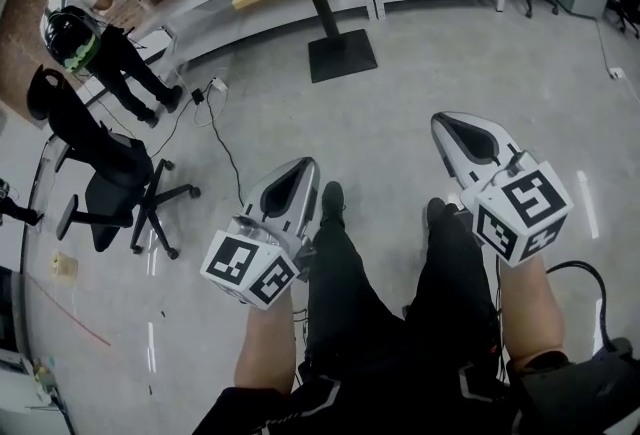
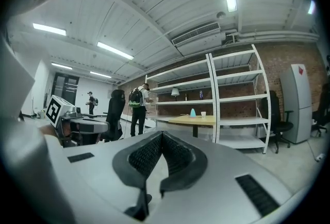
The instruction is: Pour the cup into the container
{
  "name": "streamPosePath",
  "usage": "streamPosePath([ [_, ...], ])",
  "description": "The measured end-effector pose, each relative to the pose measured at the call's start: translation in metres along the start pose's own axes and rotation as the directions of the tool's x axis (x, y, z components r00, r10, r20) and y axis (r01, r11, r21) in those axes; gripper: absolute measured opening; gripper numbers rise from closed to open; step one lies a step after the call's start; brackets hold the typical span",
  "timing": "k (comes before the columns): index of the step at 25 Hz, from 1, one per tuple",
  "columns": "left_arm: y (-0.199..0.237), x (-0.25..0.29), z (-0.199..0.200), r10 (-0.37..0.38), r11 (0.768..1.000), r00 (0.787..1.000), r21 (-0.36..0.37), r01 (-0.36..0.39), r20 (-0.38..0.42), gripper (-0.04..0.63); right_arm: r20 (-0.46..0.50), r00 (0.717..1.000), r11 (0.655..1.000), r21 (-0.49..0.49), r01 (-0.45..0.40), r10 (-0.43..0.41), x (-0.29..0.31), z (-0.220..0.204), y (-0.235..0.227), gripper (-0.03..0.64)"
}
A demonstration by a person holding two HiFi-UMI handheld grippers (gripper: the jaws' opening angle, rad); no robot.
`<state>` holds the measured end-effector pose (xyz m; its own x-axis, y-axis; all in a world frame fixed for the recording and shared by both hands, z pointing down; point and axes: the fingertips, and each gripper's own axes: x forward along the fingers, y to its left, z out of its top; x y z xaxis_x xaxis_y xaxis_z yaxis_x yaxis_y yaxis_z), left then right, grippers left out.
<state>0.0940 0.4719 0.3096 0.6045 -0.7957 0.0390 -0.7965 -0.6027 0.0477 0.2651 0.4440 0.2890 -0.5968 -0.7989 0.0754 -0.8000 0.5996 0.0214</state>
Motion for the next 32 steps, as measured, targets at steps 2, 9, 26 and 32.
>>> streamPosePath([
  [2,-0.015,-0.018,-0.005,0.012,1.000,1.000,-0.004,-0.012,-0.003,0.000,-0.005,1.000,1.000,0.003,0.006,-0.006,-0.021,-0.005,0.011,0.002],
  [9,-0.068,-0.077,-0.006,0.041,0.999,0.999,-0.001,-0.041,0.009,0.000,-0.009,0.999,0.999,0.003,0.038,-0.038,-0.094,-0.010,0.052,0.002],
  [26,-0.208,-0.208,-0.030,-0.001,1.000,1.000,0.006,0.001,-0.003,0.000,-0.002,0.998,0.998,-0.021,0.059,-0.059,-0.255,-0.020,0.150,0.000],
  [32,-0.234,-0.221,-0.023,-0.029,0.999,1.000,0.026,0.028,0.013,0.000,0.009,0.998,0.998,0.008,0.058,-0.058,-0.280,-0.017,0.165,0.000],
])
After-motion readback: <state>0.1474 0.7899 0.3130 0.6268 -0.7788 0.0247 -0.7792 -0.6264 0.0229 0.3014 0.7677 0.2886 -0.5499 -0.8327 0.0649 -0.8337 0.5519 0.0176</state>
